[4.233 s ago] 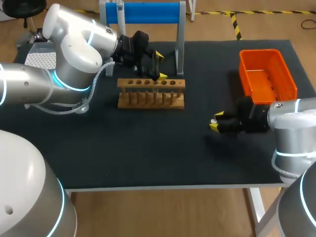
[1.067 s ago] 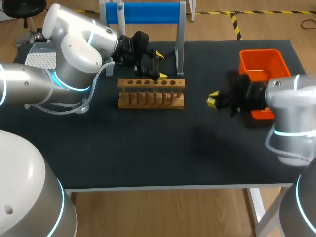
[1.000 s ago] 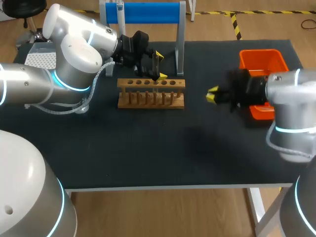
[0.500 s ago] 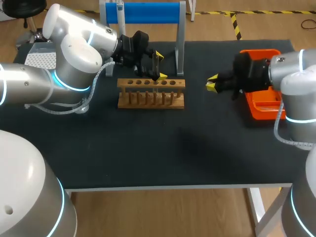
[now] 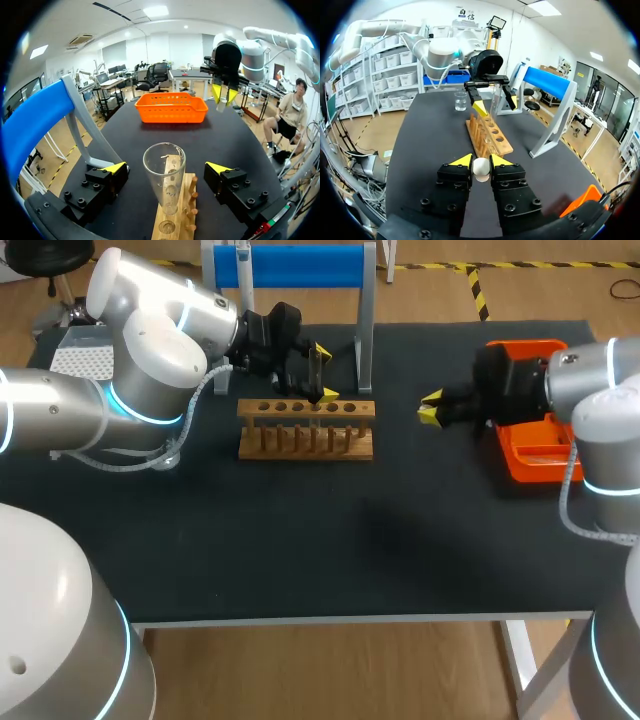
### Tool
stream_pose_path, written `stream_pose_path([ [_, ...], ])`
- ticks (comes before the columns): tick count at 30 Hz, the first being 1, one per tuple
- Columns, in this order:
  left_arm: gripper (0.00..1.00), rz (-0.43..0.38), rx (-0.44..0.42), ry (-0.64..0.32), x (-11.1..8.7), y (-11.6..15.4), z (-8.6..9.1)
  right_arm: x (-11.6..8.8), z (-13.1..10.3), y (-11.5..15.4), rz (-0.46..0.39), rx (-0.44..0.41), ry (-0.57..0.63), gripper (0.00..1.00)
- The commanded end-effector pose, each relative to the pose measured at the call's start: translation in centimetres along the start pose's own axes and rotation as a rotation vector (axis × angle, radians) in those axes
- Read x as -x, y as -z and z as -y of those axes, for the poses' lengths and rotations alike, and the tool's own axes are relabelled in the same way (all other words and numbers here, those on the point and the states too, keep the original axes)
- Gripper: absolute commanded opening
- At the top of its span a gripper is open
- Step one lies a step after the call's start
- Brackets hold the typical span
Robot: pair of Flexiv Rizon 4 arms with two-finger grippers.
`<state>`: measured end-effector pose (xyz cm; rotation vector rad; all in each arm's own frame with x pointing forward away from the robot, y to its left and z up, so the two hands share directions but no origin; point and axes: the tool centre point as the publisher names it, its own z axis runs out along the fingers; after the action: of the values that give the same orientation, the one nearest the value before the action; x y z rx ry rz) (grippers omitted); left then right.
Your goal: Invert the test tube, pick up the pipette, mount the tip to pipette, aspirate from beaker and dispense into the tube, eject the tip, return the pipette, and cap with the stopper.
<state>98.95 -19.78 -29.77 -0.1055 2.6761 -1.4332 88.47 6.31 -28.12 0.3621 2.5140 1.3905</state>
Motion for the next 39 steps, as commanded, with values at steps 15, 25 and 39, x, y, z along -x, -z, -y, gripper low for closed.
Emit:
stream_pose_path([
  [15,1.00,-0.003,0.002,0.001,0.1,0.0,0.0,3.6,-8.6,-2.8,-0.117,-0.001,0.058,0.00],
  [25,1.00,-0.003,0.002,0.001,0.1,0.0,0.0,4.1,-11.5,-5.4,-0.201,-0.027,0.089,0.00],
  [39,1.00,-0.003,0.002,0.001,0.1,0.0,0.0,4.3,-13.7,-8.7,-0.256,-0.039,0.106,0.00],
])
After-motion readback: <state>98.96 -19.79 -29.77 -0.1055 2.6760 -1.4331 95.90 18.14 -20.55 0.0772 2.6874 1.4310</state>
